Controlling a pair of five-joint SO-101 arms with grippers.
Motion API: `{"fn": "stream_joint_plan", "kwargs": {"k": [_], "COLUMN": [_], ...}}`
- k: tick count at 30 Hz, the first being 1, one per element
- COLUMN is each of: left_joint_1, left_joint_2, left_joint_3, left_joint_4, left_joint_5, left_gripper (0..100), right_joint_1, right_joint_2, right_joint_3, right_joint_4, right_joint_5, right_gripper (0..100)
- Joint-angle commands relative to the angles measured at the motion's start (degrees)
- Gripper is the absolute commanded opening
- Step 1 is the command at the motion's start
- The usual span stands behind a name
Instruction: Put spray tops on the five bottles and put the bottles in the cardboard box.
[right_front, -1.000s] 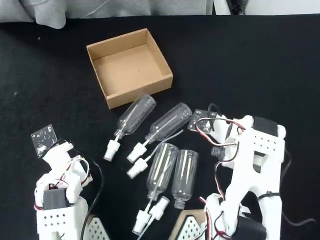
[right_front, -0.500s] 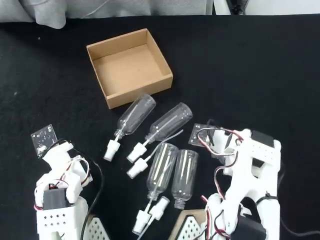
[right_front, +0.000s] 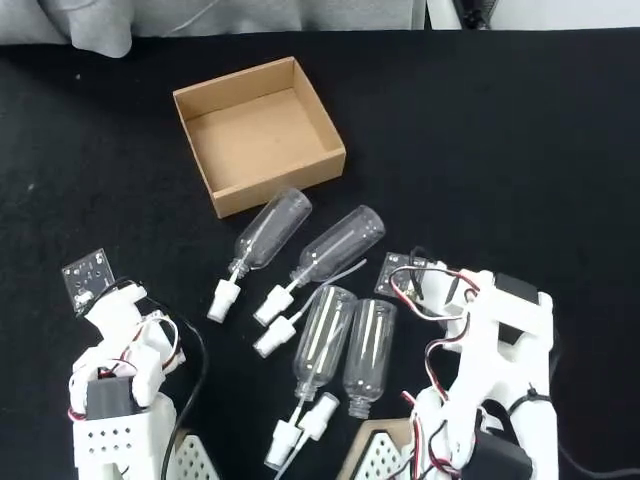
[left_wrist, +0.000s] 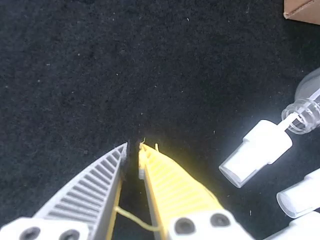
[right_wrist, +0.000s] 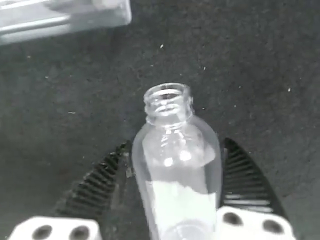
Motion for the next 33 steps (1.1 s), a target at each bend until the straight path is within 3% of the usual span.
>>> {"fn": "stream_joint_plan", "kwargs": {"k": [1, 14, 26, 30, 33], "left_joint_1": [0.13, 0.13, 0.13, 0.13, 0.13], "left_joint_2": [-0.26, -0.26, -0.26, -0.26, -0.26], "left_joint_3": [1.36, 1.36, 1.36, 1.36, 1.36], "left_joint_4": [-0.18, -0.18, -0.18, -0.18, -0.18], "left_joint_5": [-0.09, -0.09, -0.09, -0.09, -0.09], "left_gripper": [3, 3, 3, 3, 3], "right_joint_1": [1.76, 2.02, 6.95, 9.05, 9.32], "right_joint_2": [0.04, -0.13, -0.13, -0.13, -0.13], "right_joint_3": [-0.31, -0.4, -1.36, -5.76, -11.3], "right_joint_4": [-1.41, -1.05, -0.79, 4.92, 11.78], "right_joint_5": [0.53, 0.18, 0.18, -0.09, -5.19], "right_gripper": [16.1, 15.2, 15.2, 15.2, 15.2]}}
